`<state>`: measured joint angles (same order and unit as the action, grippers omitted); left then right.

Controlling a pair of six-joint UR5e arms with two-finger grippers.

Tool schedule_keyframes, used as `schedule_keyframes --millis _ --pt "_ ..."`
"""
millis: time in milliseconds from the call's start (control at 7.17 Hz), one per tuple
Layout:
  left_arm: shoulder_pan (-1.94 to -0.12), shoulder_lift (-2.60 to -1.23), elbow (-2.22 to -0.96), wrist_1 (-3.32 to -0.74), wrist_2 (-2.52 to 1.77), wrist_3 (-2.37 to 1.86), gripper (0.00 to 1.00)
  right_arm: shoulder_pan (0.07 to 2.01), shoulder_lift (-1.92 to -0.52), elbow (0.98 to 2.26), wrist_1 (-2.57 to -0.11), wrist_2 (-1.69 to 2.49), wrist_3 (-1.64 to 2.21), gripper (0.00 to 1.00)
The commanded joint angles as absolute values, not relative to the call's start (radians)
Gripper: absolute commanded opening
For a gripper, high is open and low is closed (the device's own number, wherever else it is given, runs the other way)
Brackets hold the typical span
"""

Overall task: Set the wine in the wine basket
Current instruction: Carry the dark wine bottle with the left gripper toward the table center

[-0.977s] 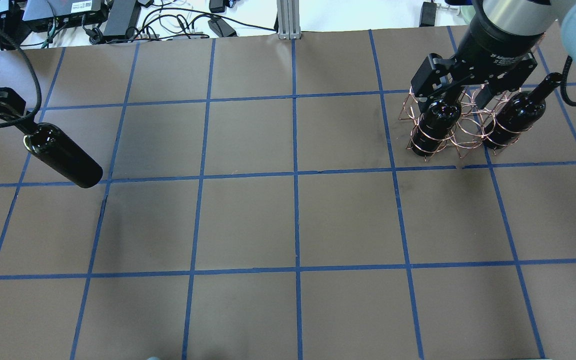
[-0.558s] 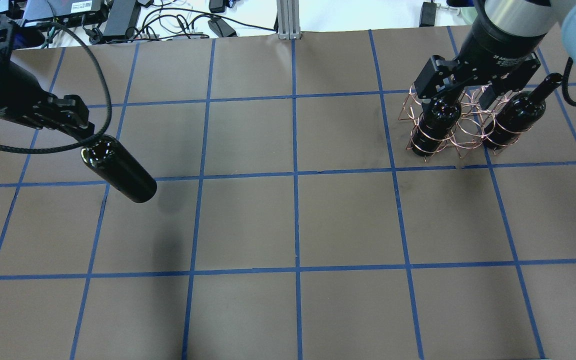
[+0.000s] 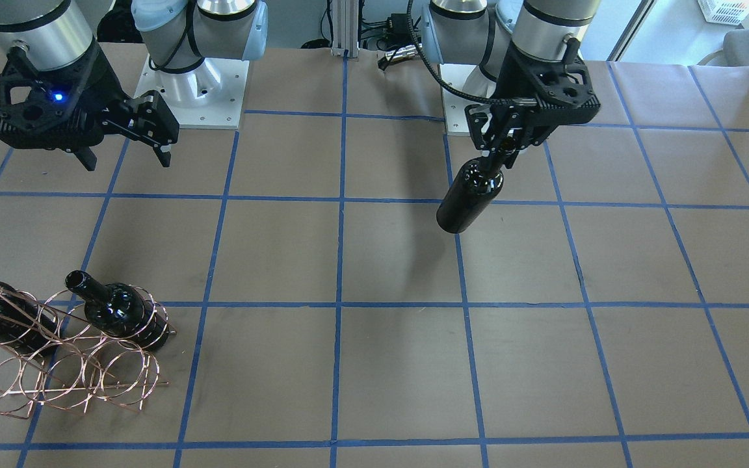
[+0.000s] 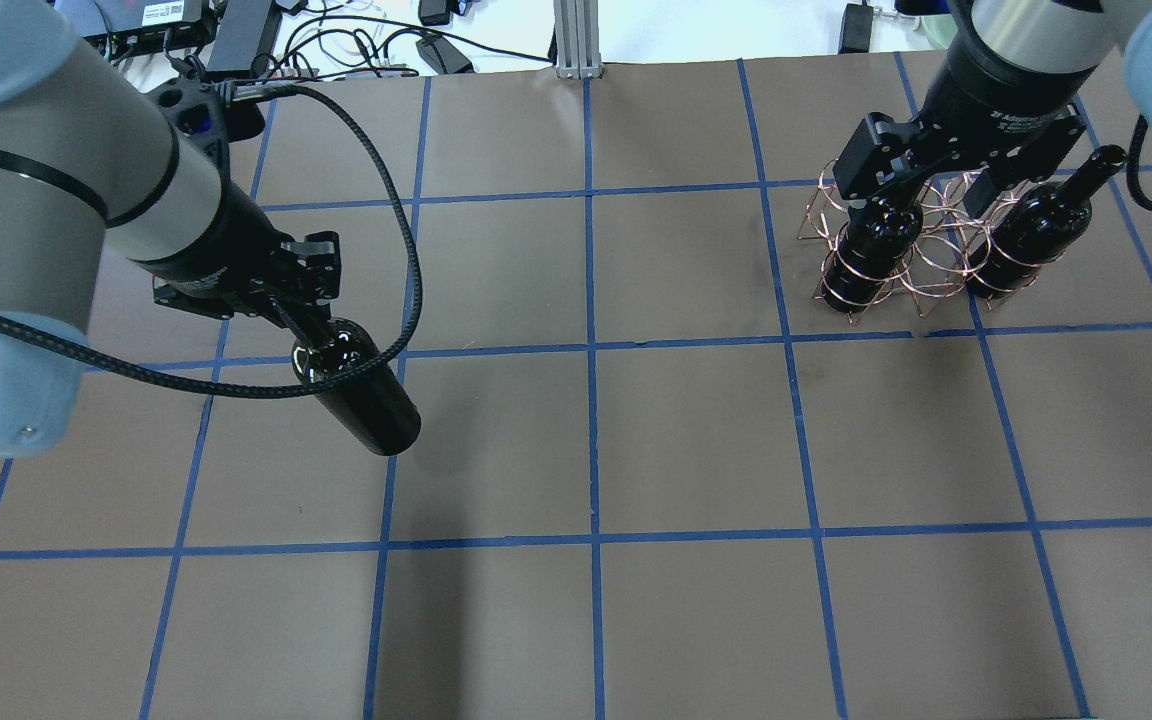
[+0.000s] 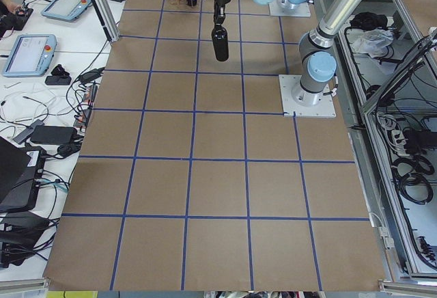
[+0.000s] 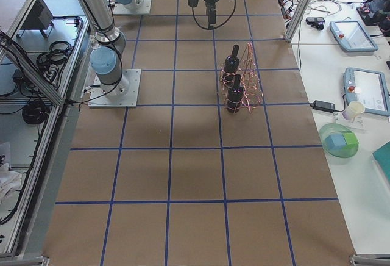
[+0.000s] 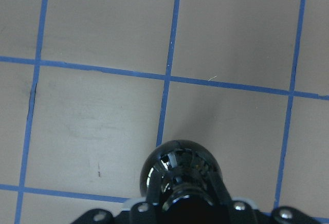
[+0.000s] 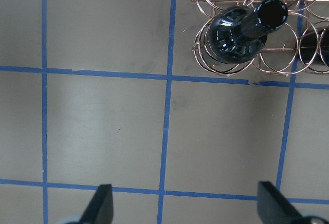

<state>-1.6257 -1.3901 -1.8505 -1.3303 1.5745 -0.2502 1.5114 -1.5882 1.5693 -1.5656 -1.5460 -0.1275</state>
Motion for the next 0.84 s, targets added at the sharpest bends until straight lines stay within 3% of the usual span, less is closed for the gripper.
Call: schedule_keyframes --millis 0,698 --pt "-1.725 -1.394 -1.902 -1.289 1.656 -0.496 0.0 1.513 -1.591 1.569 -1.563 -1.54 -0.129 1.0" --pt "-1.845 -1.41 -1.957 -1.262 1.753 -0.75 0.0 1.511 -1.588 1.571 -1.563 -1.549 -0.127 1.0"
